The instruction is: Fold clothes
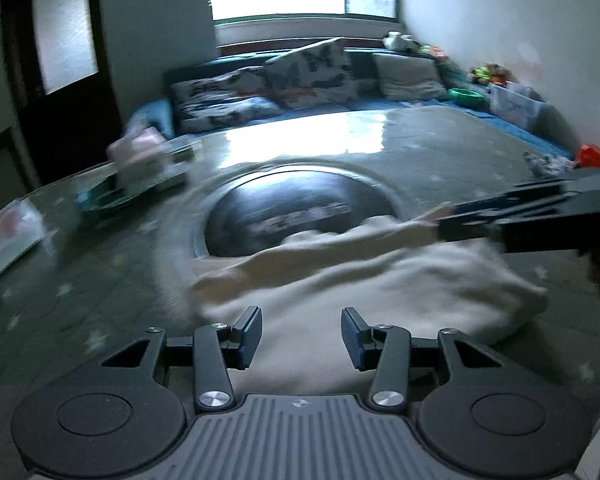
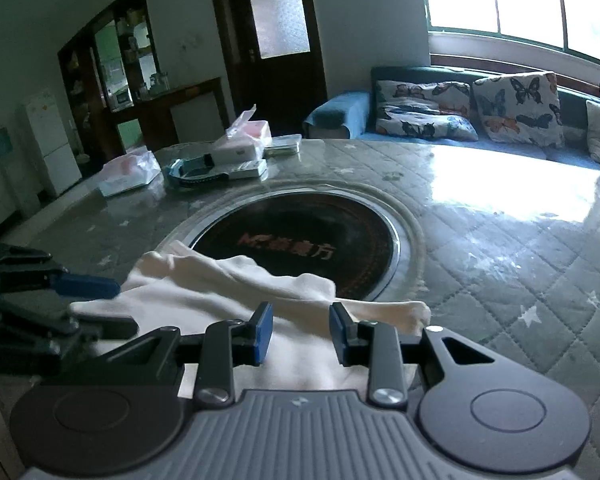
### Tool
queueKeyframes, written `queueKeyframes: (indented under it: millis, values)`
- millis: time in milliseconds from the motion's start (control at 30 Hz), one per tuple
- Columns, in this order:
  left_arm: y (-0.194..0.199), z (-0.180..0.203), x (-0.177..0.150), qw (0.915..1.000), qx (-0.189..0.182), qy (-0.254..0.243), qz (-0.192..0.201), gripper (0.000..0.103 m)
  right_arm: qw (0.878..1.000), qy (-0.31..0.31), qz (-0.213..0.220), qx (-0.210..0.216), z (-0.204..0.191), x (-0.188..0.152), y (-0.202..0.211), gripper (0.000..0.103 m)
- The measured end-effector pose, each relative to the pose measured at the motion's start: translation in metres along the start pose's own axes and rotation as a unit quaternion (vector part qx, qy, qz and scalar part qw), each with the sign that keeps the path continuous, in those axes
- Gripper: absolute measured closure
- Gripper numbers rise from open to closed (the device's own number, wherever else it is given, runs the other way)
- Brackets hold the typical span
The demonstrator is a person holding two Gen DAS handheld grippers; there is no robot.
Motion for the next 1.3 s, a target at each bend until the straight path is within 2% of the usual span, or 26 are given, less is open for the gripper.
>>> queueKeyframes:
  millis: [200,433,633,933,1133,1300]
  values:
    - [0.008,-0.044,-0.01,0.9996,0.008,0.026,-0.001,0.056,1.0,0.021,-0.013,-0.002,-0.024,-0.005,0.003,0.072]
    - [0.006,-0.057,-0.021,0.9995,-0.009,0.029,-0.008,0.054,0.998,0.039,-0.045,-0.003,-0.048,-0.022,0.0,0.073]
    - [0.006,-0.058,-0.002,0.999,-0.022,0.038,0.005,0.056,0.997,0.053,-0.064,-0.002,-0.048,-0.025,0.001,0.073]
    - [-0.039,-0.055,0.034,0.9998,0.005,0.018,-0.009,0.056,0.997,0.039,-0.072,-0.014,-0.023,-0.004,-0.031,0.073]
    - [-0.07,-0.052,0.033,0.9991,0.025,0.001,-0.033,0.056,0.996,0.02,-0.083,-0.016,-0.008,0.002,-0.058,0.074]
    - [-0.077,-0.054,0.031,0.9988,0.029,0.006,-0.04,0.056,0.996,0.025,-0.087,-0.02,-0.007,0.002,-0.065,0.075]
Point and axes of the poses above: each gripper's, at about its wrist camera, not at the fingertips, and y roughly against the way its jaws point, z to its right, x to its top, the point moved 9 cm from there along -y, roughly the way its jaws point, and after that the axes turned 11 degrees about y, right-handed, at the moved point
